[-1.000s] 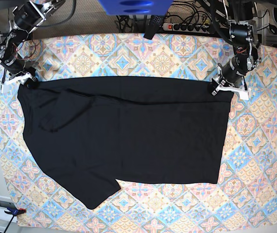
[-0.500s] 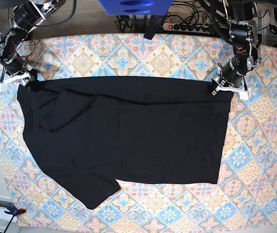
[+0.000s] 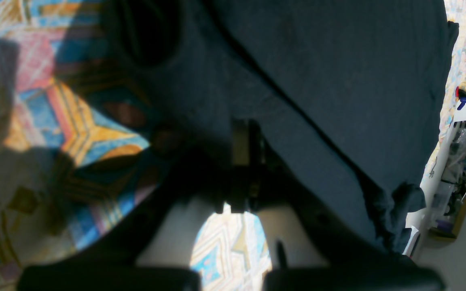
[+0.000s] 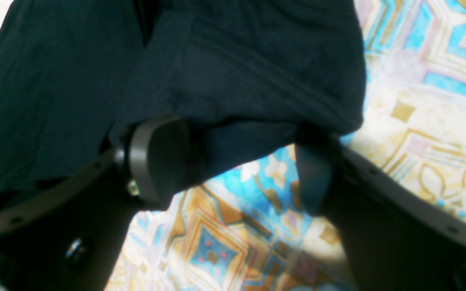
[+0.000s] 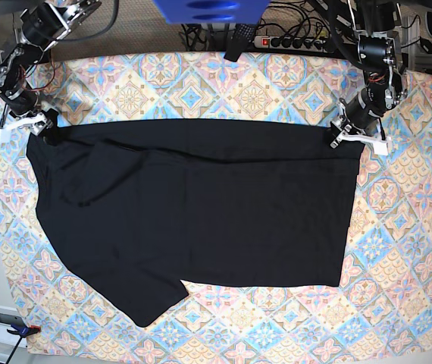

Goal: Fold the T-shirt properly
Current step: 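Hold the shirt edge with both grippers and adjust its position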

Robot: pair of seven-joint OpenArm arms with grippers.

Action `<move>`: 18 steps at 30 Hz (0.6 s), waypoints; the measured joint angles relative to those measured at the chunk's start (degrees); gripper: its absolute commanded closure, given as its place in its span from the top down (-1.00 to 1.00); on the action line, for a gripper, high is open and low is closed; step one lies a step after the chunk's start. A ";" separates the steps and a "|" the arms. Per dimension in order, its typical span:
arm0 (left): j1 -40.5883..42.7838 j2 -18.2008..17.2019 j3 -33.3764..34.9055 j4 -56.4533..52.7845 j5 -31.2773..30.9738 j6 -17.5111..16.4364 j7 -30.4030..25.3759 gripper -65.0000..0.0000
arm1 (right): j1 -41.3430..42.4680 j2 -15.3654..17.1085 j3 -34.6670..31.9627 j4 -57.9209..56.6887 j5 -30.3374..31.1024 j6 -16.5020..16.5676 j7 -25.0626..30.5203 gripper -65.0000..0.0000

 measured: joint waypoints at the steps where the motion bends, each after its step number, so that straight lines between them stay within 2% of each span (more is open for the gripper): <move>1: 0.02 0.00 0.00 0.00 0.00 0.00 0.00 -1.00 | -0.02 0.09 0.00 0.00 -0.04 0.04 0.04 0.37; 5: 0.02 0.00 0.00 0.00 0.00 -0.02 0.07 -1.00 | -1.14 -0.07 0.00 0.04 0.66 0.22 1.31 0.37; 11: 0.02 0.02 0.00 0.00 0.00 -0.02 0.04 -1.00 | -1.46 -0.39 3.67 0.28 1.01 0.63 -0.02 0.37; 18: 0.02 0.02 0.00 0.00 0.00 0.00 0.07 -1.00 | -1.92 -0.39 4.28 0.28 1.03 0.63 0.17 0.37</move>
